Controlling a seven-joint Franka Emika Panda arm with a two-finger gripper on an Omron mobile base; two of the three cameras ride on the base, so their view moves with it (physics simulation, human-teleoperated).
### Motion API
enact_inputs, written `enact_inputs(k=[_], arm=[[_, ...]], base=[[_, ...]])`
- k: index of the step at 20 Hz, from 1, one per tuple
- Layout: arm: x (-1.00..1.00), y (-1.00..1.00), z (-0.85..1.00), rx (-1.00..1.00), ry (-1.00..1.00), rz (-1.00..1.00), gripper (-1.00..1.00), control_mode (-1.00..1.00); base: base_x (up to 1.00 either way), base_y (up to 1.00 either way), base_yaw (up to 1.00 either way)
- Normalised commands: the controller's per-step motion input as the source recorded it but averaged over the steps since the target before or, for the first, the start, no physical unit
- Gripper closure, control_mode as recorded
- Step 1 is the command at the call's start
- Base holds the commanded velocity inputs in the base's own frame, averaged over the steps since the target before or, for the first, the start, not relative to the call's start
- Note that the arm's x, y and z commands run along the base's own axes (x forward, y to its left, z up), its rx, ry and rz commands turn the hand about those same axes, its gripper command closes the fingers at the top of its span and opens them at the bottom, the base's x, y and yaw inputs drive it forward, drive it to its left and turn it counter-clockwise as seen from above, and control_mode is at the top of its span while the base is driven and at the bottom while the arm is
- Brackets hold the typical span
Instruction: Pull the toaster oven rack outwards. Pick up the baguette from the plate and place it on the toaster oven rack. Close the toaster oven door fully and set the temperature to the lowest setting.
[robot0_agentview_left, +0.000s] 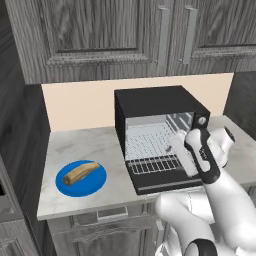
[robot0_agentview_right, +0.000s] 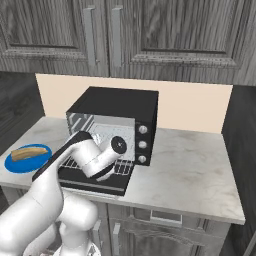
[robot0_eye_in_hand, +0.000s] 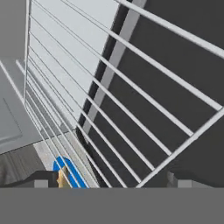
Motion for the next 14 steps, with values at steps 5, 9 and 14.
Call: enact_inputs(k=[5,9,14], arm=[[0.00,0.00,0.57,-0.14,0.00,0.05,-1.00,-1.00],[-0.29,0.00,0.71,-0.09,0.00,0.08,-1.00,-1.00],[-0.54,0.00,0.59,-0.07,0.02,0.12,-1.00,-1.00]], base=[[0.00,0.00,0.00],[0.00,0.00,0.00],[0.00,0.00,0.00]])
